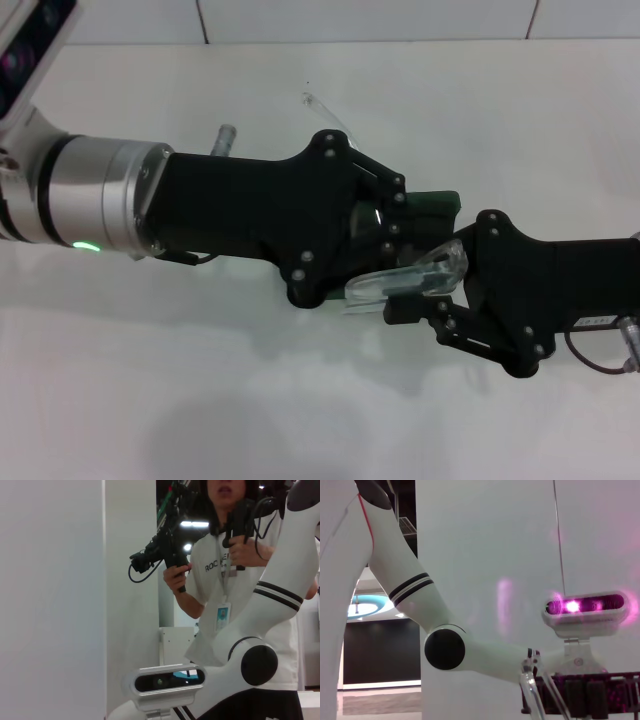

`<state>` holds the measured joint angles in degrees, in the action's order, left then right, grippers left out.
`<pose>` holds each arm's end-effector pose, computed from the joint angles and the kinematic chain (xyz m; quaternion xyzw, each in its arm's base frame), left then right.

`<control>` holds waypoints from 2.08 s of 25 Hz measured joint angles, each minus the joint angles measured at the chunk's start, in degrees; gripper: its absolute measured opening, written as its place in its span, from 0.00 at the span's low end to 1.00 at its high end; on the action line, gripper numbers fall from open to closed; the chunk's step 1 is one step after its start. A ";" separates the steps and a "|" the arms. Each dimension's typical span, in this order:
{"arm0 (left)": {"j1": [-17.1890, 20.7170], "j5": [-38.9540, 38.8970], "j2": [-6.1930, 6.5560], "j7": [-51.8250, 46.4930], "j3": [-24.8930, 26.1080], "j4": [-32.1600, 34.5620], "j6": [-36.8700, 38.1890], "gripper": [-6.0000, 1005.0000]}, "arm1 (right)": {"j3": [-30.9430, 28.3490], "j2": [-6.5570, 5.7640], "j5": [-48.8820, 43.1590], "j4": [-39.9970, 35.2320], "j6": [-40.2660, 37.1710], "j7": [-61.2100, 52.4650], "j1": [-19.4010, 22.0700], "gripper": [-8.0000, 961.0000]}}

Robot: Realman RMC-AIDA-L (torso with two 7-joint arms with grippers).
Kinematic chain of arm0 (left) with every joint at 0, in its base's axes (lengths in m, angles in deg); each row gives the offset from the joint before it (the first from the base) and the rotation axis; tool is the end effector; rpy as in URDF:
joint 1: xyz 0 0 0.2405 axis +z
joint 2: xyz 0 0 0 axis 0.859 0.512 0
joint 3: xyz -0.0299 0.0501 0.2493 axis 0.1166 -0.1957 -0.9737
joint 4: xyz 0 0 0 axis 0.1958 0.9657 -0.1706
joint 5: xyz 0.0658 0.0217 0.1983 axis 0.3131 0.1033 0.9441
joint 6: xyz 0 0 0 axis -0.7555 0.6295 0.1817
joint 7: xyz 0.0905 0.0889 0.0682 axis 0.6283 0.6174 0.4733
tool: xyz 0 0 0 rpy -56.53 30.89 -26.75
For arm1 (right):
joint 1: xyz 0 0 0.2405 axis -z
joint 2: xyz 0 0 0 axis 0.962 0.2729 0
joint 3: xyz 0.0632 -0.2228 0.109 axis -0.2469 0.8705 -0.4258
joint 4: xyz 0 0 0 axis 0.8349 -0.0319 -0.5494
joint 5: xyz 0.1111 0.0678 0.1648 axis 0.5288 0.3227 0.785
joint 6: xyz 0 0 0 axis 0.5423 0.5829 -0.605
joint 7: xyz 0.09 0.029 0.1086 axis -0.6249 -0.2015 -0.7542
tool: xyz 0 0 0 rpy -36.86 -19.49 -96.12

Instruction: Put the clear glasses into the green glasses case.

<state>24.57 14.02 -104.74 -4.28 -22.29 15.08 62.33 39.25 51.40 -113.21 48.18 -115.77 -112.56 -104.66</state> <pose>-0.1385 0.2980 -0.0055 0.9023 -0.0454 0.4192 0.0899 0.1798 0.2784 -0.0172 0.8971 0.0261 -0.4379 0.0526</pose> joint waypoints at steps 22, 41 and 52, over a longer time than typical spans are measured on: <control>3.92 -0.86 -0.37 3.27 16.61 -4.59 -0.49 0.08 | -0.38 0.00 0.10 -0.16 -5.94 5.79 1.65 0.12; -1.28 6.39 -1.64 3.48 25.95 -11.62 -2.81 0.07 | -0.11 -0.16 2.71 -0.27 -12.18 12.88 0.19 0.12; -4.27 6.63 -1.58 3.30 24.35 -13.34 -2.38 0.07 | 1.33 0.00 2.88 0.23 -9.33 13.36 -1.29 0.12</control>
<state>20.30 20.65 -106.32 -0.98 2.06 1.73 59.95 40.59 51.39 -110.34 48.41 -125.10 -99.20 -105.95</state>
